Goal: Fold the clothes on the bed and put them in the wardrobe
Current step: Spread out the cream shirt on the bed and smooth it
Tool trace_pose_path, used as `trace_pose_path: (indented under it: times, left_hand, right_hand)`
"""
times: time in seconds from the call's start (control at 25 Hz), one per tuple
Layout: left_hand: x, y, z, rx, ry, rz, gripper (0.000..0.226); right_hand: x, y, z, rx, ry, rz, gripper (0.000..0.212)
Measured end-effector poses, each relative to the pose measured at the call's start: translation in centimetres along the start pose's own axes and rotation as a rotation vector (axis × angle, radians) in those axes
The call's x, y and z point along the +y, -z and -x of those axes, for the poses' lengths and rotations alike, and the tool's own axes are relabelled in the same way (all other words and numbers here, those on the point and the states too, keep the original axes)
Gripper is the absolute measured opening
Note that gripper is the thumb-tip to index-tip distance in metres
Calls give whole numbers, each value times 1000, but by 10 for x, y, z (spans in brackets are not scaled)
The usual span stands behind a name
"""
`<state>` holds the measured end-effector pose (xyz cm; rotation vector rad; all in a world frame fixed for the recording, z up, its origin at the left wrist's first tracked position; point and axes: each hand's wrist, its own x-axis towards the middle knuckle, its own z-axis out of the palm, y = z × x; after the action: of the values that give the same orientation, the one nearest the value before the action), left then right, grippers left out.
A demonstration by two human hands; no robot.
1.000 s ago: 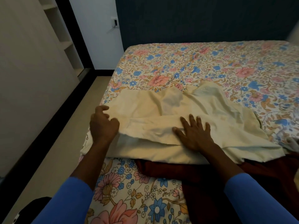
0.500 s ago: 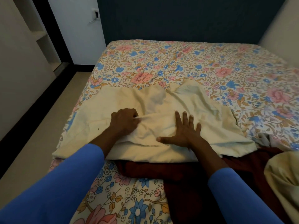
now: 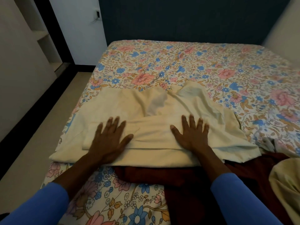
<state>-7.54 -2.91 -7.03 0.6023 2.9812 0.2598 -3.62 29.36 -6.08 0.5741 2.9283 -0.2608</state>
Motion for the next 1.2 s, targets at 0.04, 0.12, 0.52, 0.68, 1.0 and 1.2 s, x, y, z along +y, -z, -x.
trace_pose_path:
  times: [0.04, 0.12, 0.52, 0.68, 1.0, 1.2]
  left_hand:
    - [-11, 6, 0, 3, 82, 40, 101]
    - [-24, 23, -9, 43, 173, 110, 90]
    - [-37, 71, -205, 105, 84, 75, 60]
    - [-71, 66, -249, -45, -6, -21, 44]
    - [-110, 75, -257, -39, 0, -56, 36]
    - [-105, 104, -197, 397, -43, 5, 23]
  right_hand:
    - [-4, 1, 0, 34, -13, -11, 88]
    - [-15, 3, -1, 146, 37, -33, 82]
    - [-65, 88, -149, 290, 354, -92, 60]
    - [-41, 89, -207, 44, 300, 275, 42]
    - [-32, 88, -222, 87, 149, 106, 26]
    - [-33, 97, -150, 543, 62, -172, 19]
